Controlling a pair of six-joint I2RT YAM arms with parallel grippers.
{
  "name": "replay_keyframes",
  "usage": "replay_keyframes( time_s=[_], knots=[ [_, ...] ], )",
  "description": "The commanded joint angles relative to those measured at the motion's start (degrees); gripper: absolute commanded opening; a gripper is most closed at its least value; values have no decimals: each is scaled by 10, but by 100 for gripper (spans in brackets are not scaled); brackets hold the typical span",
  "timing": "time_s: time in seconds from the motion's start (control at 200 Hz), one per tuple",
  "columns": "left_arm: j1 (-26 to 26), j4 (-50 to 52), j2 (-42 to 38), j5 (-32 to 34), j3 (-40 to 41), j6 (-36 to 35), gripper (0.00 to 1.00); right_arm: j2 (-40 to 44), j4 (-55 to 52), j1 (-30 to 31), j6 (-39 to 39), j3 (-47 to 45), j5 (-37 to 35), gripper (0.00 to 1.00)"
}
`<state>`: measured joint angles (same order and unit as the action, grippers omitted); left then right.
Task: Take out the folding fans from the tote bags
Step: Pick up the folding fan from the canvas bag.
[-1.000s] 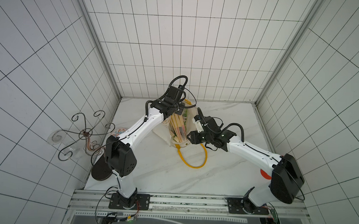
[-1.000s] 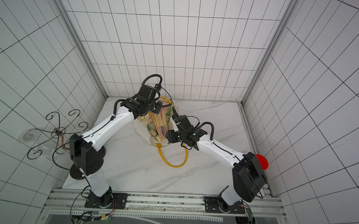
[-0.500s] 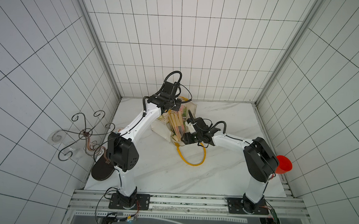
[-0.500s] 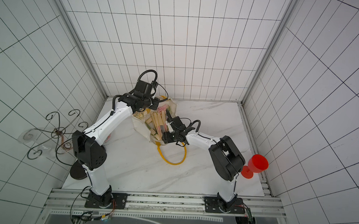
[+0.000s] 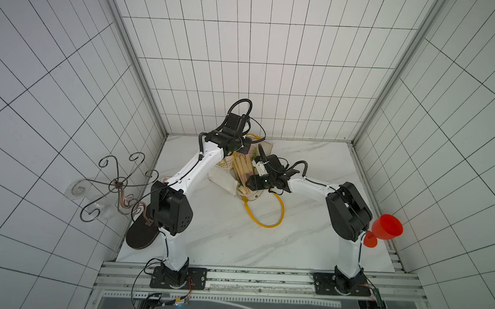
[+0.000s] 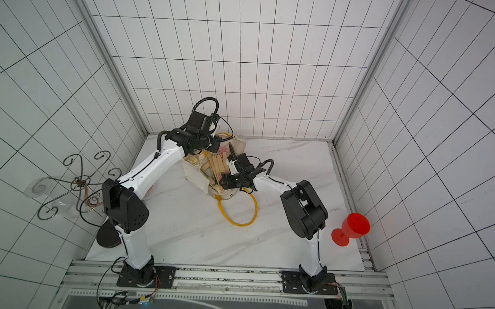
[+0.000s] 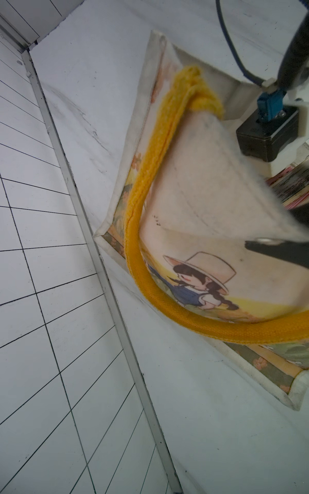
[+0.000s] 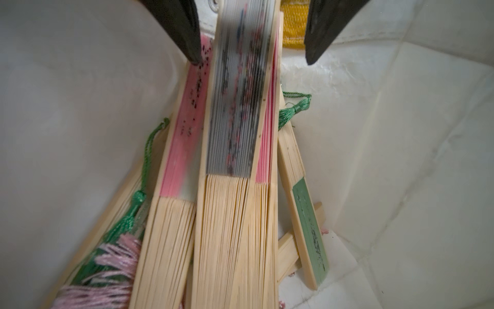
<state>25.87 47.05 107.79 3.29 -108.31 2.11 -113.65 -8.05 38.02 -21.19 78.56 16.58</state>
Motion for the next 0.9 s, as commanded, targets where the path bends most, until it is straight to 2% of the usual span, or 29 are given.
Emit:
replay_keyframes(
  time_s=[0.0, 0.34, 0.635, 0.895],
  knots=[
    [-1, 1, 8, -8, -12, 2, 0, -19, 1, -4, -9, 55, 4, 60],
    [-1, 1, 8, -10, -10, 1, 0, -43, 9, -10, -22, 67, 21, 50],
    [-2, 2, 10, -10, -8, 2, 0, -32, 9, -10, -25, 68, 18, 29],
    [-4, 1, 10, -11, -9, 6, 0, -13, 5, -10, -27, 62, 14, 25]
  ],
)
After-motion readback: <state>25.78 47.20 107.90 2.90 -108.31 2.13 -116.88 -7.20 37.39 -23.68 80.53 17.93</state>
